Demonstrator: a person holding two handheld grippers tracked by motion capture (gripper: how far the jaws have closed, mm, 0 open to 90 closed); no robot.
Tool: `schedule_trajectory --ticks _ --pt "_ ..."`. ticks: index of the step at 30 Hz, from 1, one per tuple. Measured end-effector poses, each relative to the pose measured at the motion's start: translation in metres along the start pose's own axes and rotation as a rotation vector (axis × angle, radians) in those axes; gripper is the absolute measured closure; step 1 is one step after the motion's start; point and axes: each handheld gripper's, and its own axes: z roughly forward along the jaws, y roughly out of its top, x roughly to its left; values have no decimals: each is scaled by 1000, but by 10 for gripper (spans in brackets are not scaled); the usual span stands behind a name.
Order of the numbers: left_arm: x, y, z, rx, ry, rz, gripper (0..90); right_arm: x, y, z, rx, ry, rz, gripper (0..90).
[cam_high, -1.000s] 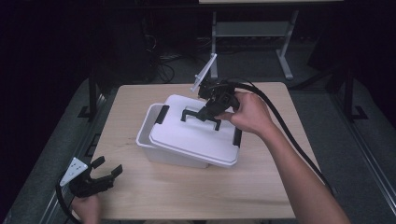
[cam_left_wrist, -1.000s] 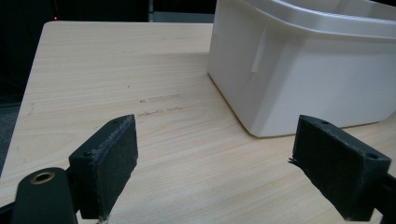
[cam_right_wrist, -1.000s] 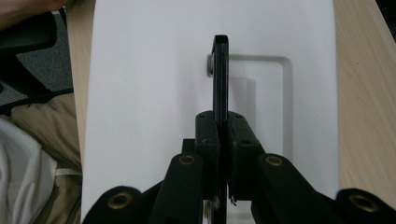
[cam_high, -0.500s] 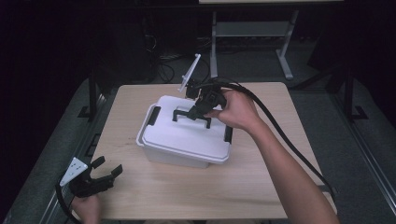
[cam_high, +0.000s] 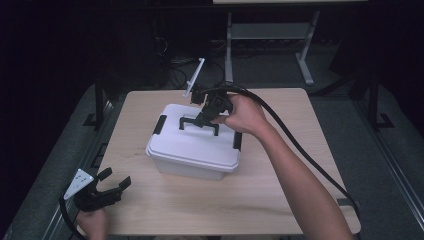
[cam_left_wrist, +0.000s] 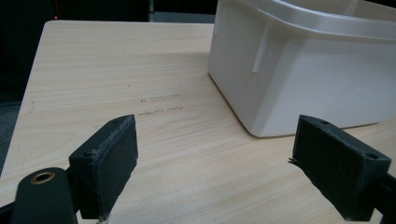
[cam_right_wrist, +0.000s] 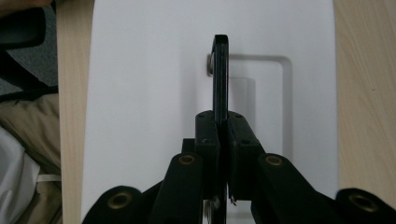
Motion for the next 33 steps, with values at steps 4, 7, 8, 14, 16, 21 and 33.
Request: schedule_trajectory --ticks 4,7,8,14,16,21,33 --pt "0 0 0 3 2 2 132 -3 8 5 14 3 -19 844" --pt "-1 0 0 8 1 10 132 -6 12 9 1 8 -19 845" --pt "-2 1 1 7 3 13 132 -8 12 11 1 11 -16 845" --pt "-2 1 2 10 -1 15 132 -16 13 22 14 21 -12 845" --pt "-2 1 1 8 -1 13 132 -17 14 27 16 29 -17 845" --pt "-1 0 1 8 0 11 132 -22 16 32 27 14 -12 845" --pt "-1 0 0 5 1 5 132 -28 19 42 28 31 2 845"
